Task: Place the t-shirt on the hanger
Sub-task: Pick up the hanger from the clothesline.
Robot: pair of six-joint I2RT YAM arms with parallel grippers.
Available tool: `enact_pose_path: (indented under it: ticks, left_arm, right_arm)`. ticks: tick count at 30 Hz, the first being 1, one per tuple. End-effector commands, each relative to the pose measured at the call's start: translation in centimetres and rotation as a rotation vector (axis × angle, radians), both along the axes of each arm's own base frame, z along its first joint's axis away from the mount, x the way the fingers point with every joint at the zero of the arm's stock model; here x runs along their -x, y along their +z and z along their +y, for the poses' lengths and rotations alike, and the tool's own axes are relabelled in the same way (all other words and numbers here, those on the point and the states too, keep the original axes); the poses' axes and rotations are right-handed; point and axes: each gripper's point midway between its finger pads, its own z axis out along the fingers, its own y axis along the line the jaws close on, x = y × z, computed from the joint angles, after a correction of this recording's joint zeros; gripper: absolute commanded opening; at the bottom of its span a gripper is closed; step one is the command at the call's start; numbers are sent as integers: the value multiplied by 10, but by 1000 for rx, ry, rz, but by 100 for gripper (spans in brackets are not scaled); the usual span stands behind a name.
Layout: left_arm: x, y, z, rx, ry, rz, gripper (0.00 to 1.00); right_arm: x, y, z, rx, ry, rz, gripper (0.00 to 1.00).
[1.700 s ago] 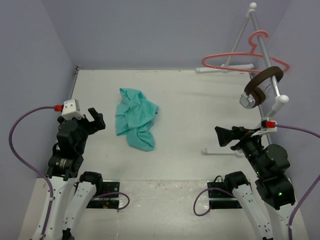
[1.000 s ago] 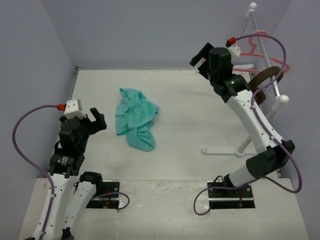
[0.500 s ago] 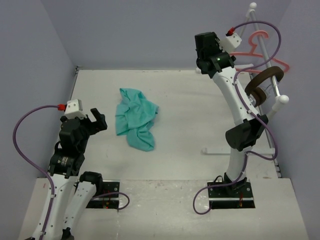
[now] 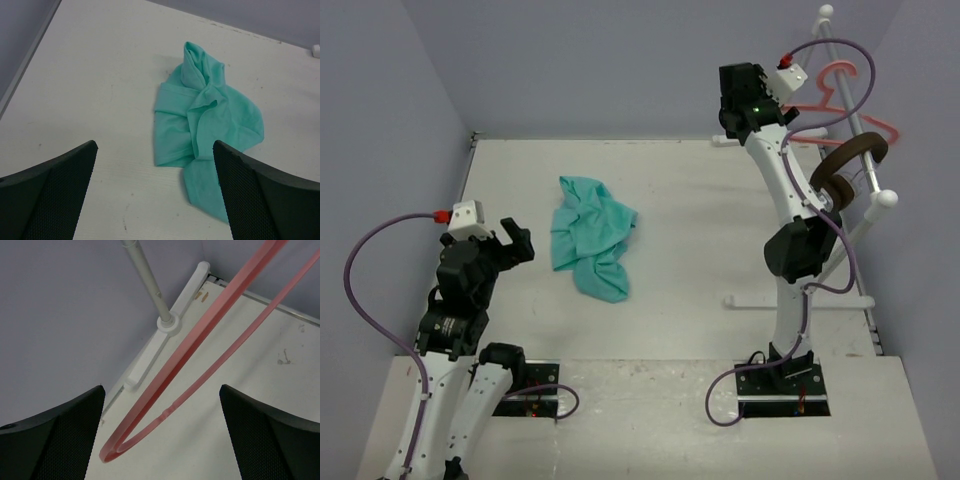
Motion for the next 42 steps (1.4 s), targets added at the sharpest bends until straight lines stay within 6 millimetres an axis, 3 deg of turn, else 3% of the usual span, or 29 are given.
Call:
enact_pose_path:
  ticks: [1,6,9,21,26,34,37,42]
  left_arm:
    - [-2,12,-5,12,-25,-56,100]
    - [-3,11,-7,12,-33,-53,100]
    - [-2,11,-7,12,-31,-54,100]
    - [-3,10,-7,11,-30,-47,100]
    - [-3,9,-8,11,-32,-46,100]
    - [-3,9,-8,11,-32,-43,100]
    - [-3,8,-9,11,-33,-40,100]
    - [-4,8,-9,11,-33,-39,100]
  right_arm:
    - [-6,18,-18,90,-81,-62,97]
    - [1,11,-22,69,-114,-91,77]
    - [9,10,-24,52,-123,-108,50]
    - [32,17,-34,59,-154,-117,39]
    - [38,15,-34,55,-148,-109,8]
    - [30,7,-24,59,-73,-65,0]
    - [21,24,-11,113,1,-91,0]
    - [30,57,6,232,41,-98,0]
